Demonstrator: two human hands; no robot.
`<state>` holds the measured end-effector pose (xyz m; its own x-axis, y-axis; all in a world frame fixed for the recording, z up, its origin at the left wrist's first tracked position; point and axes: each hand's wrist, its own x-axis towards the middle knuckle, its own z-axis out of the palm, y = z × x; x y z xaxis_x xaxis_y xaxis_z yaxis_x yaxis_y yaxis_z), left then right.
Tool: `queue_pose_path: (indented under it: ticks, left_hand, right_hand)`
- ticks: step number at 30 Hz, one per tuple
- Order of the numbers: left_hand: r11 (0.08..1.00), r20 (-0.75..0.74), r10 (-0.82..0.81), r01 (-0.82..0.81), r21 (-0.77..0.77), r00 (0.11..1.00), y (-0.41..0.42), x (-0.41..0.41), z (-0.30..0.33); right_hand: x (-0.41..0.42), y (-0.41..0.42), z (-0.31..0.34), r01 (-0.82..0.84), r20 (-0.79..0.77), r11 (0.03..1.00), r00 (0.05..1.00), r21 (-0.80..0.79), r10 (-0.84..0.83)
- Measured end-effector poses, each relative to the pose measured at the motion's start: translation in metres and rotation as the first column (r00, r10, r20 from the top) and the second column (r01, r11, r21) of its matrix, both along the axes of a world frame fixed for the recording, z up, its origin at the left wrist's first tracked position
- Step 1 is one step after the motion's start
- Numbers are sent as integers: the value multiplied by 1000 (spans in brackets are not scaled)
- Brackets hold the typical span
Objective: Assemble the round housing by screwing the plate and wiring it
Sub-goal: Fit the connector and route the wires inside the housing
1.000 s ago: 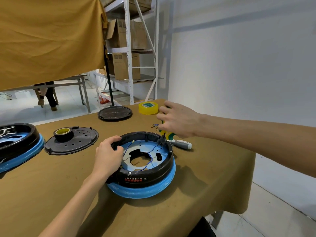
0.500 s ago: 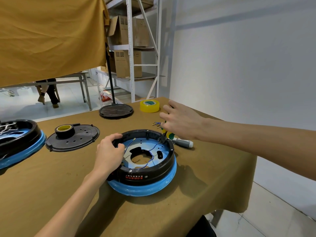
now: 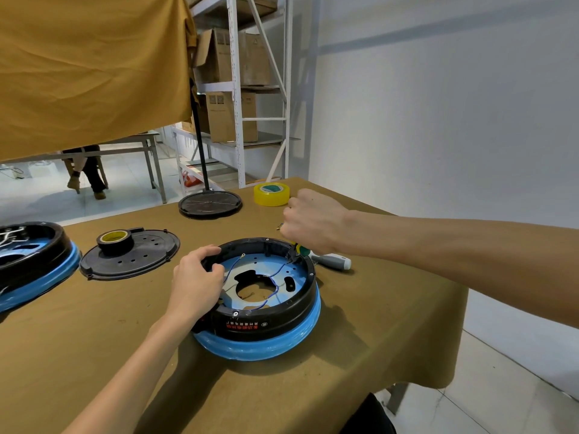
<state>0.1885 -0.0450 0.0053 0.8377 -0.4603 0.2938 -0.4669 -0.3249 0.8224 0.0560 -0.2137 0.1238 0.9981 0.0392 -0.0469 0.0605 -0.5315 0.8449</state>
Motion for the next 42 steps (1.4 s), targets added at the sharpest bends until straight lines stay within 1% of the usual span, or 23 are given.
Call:
queue_pose_path:
  ticks: [6, 9, 14, 18, 19, 20, 21, 22, 23, 24, 26, 28, 32, 34, 35, 36, 39, 42]
  left_hand:
    - [1000, 13, 4, -4, -4, 1000, 0, 2, -1]
    - [1000, 9, 6, -6, -12, 1000, 0, 3, -2]
    - [999, 15, 12, -12, -32, 1000, -2, 4, -3]
    - [994, -49, 52, -56, -93, 997, 5, -1, -5]
    - [994, -70, 59, -65, -89, 996, 9, -2, -8]
    - [995, -93, 60, -67, -79, 994, 15, -3, -11]
    - [996, -130, 47, -56, -69, 990, 21, -4, -15]
    - [997, -174, 22, -35, -71, 984, 26, -5, -19]
    - [996, -207, -4, -14, -84, 978, 30, -6, -23]
    - [995, -210, -20, -1, -100, 977, 33, -6, -25]
    - [990, -185, -51, 25, -139, 981, 36, 0, -27]
    - [981, -221, -127, 90, -171, 967, 37, 10, -24]
    - [943, -379, -313, 235, -238, 871, 43, 28, -18]
    - [925, -420, -361, 261, -278, 833, 45, 34, -19]
    - [917, -429, -380, 273, -290, 820, 46, 36, -20]
    - [909, -431, -398, 286, -302, 810, 46, 37, -21]
    - [888, -412, -430, 296, -351, 803, 46, 38, -25]
    - [879, -402, -432, 277, -389, 807, 45, 37, -28]
  right_hand:
    - [4, 4, 5, -27, -15, 997, 1000, -66, 27]
    - [6, 6, 7, -37, -39, 997, 999, -60, 35]
    - [6, 8, 8, -6, -56, 999, 998, -37, 4]
    - [-2, 5, 12, -22, 18, 1000, 1000, 19, 22]
    - [-4, 1, 14, -14, 69, 999, 998, 47, 11]
    - [-5, -3, 14, -20, 107, 993, 994, 119, 7]
    - [-6, -6, 16, 0, 137, 973, 990, 233, -33]
    - [-6, -6, 16, 21, 152, 930, 985, 367, -82]
    - [-4, -4, 15, 55, 132, 876, 982, 480, -134]
    - [-1, -2, 11, 58, 114, 830, 983, 554, -145]
    - [6, 3, -3, 42, 97, 800, 987, 599, -124]
    - [14, 8, -17, 43, 73, 752, 990, 658, -121]
    - [25, 11, -27, 184, -111, 566, 981, 804, -160]
    - [27, 12, -25, 242, -198, 472, 970, 848, -142]
    - [28, 12, -24, 262, -223, 445, 965, 856, -139]
    - [29, 11, -24, 269, -228, 438, 963, 858, -144]
    - [34, 11, -23, 252, -190, 467, 966, 848, -176]
    - [45, 13, -21, 231, -159, 451, 968, 862, -193]
